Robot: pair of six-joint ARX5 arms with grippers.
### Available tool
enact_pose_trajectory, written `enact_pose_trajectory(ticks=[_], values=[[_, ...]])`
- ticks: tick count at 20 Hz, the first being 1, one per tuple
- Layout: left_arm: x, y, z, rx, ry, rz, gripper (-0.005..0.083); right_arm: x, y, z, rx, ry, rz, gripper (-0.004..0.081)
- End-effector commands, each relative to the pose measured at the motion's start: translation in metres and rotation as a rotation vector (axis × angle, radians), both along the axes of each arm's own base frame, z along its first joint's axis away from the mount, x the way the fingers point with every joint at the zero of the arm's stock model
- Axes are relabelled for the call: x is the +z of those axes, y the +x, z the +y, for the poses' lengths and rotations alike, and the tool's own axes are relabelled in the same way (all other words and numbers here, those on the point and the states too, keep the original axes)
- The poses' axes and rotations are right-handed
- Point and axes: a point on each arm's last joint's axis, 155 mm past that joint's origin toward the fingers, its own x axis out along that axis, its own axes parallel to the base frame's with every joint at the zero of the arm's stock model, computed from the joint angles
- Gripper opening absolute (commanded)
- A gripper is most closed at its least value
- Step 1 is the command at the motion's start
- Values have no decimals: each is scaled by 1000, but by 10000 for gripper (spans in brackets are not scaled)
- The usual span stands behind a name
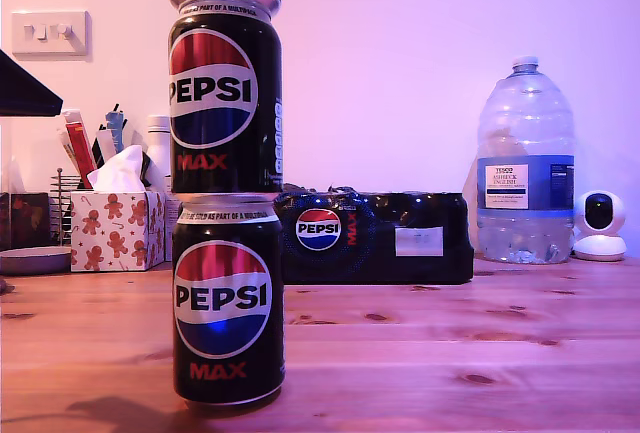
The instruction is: Stack up the Pepsi cans on top of each other
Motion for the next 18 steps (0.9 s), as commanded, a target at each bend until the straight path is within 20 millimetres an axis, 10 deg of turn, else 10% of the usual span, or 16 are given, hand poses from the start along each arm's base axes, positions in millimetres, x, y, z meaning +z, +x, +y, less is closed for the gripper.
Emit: enact_pose_trajectory(ticks=[1, 6, 18], values=[[-6, -1, 0, -1, 4, 1, -16, 7, 5, -10, -42, -16, -14, 630], [11, 2, -1, 2, -33, -55, -16, -1, 23, -44, -133, -95, 24, -27], [23, 22, 36, 155, -44, -105, -17, -16, 83, -158, -424, -129, 73, -13]])
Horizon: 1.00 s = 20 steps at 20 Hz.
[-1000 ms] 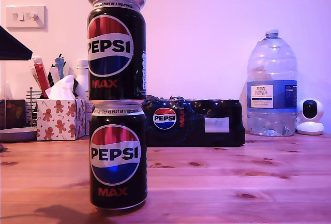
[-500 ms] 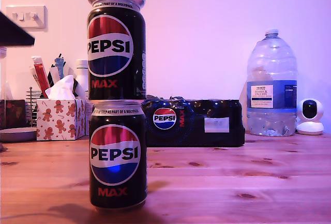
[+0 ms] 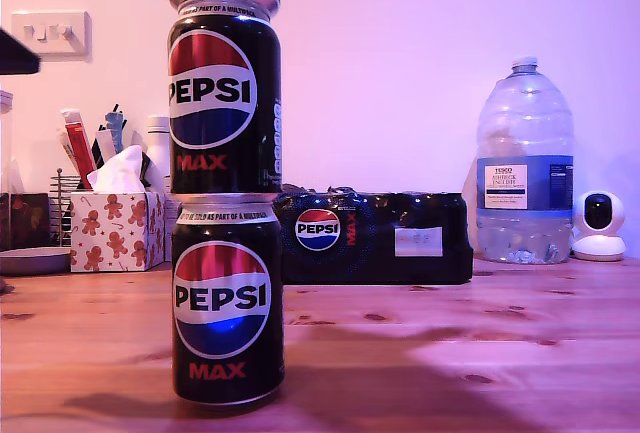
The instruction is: Stack up the Pepsi cans on top of each other
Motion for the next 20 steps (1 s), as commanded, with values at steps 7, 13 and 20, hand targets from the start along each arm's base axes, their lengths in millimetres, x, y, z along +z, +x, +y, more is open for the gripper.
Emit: enact_pose_trajectory(ticks=[7, 13, 20], values=[[-11, 5, 16, 59, -20, 33, -17, -24, -5, -83, -192, 49, -102, -13], [-19, 7, 27, 100, -50, 80, -17, -51, -11, -119, -206, 133, -155, -13], [-22, 6, 24, 83, -61, 98, -20, -87, -17, -123, -171, 254, -201, -13]])
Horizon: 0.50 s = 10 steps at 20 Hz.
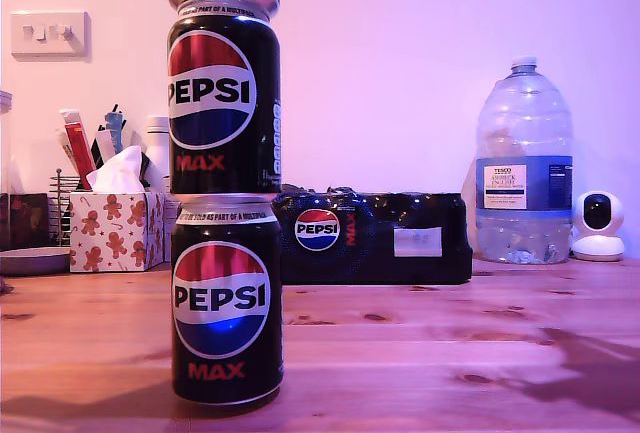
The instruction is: Stack up the Pepsi cans on top of each other
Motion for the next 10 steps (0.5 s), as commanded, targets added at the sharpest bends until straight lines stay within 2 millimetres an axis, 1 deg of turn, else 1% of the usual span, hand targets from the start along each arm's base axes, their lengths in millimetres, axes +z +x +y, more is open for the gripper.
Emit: enact_pose_trajectory(ticks=[1, 4, 5, 8, 10], values=[[-7, -1, 0, -4, -3, 10, -20, -11, -3, 1, 1, 25, -18, -13], [-10, -3, -4, -23, -2, 19, -20, -36, -13, 2, 2, 34, -5, -13], [-12, -3, -3, -24, 1, 27, -20, -42, -17, 2, 2, 34, -13, -13], [-16, -4, -3, -26, 20, 36, -20, -54, -30, -1, -16, 39, -33, -13], [-13, -4, -4, -29, 26, 24, -20, -61, -39, -1, -23, 54, -32, -13]])
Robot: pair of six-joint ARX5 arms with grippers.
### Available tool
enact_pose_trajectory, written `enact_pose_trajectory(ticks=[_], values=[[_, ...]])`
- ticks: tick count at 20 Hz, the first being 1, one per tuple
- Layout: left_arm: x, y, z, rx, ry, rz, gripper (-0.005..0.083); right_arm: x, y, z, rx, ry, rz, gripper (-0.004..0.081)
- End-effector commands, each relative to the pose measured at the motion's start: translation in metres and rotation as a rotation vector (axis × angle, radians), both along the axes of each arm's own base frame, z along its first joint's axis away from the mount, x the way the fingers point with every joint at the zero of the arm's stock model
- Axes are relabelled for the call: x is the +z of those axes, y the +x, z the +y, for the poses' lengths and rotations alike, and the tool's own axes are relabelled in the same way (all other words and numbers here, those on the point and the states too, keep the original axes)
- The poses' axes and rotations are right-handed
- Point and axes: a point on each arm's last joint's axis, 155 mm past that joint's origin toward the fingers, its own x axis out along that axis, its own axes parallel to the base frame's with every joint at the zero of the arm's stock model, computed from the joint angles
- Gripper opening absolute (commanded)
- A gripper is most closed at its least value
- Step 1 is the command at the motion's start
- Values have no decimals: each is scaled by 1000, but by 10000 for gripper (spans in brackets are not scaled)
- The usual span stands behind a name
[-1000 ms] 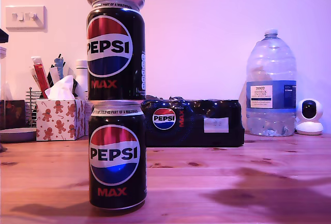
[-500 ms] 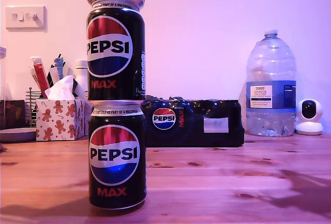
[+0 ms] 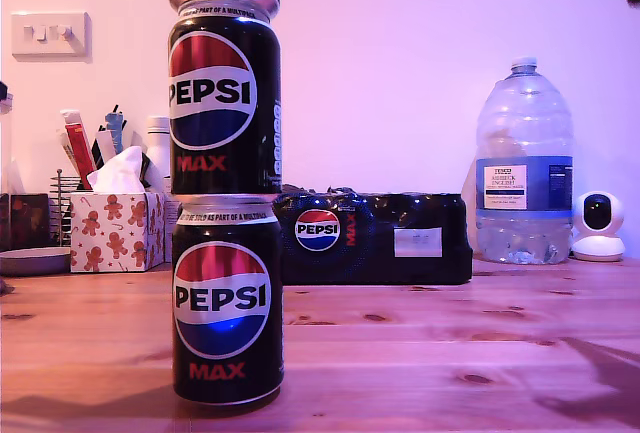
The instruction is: Stack up the Pepsi cans on top of each other
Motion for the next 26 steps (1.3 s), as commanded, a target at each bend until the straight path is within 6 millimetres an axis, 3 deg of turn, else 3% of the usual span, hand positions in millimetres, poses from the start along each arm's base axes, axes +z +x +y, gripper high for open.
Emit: enact_pose_trajectory(ticks=[1, 6, 10, 13, 26], values=[[-5, -2, 0, -3, 13, -6, -20, -8, -7, 1, 1, 12, 1, -13], [1, -10, 2, -11, 52, -41, -20, -28, -23, -2, -18, 11, 33, -13], [10, -14, 3, -9, 44, -74, -19, -14, -27, -1, -21, 63, -1, -13], [8, -15, 3, -9, 45, -67, -19, -24, -28, -2, -23, 63, 38, -13], [-65, -35, 7, -18, 108, 232, -19, -107, -57, -2, -35, 61, 400, -13]])
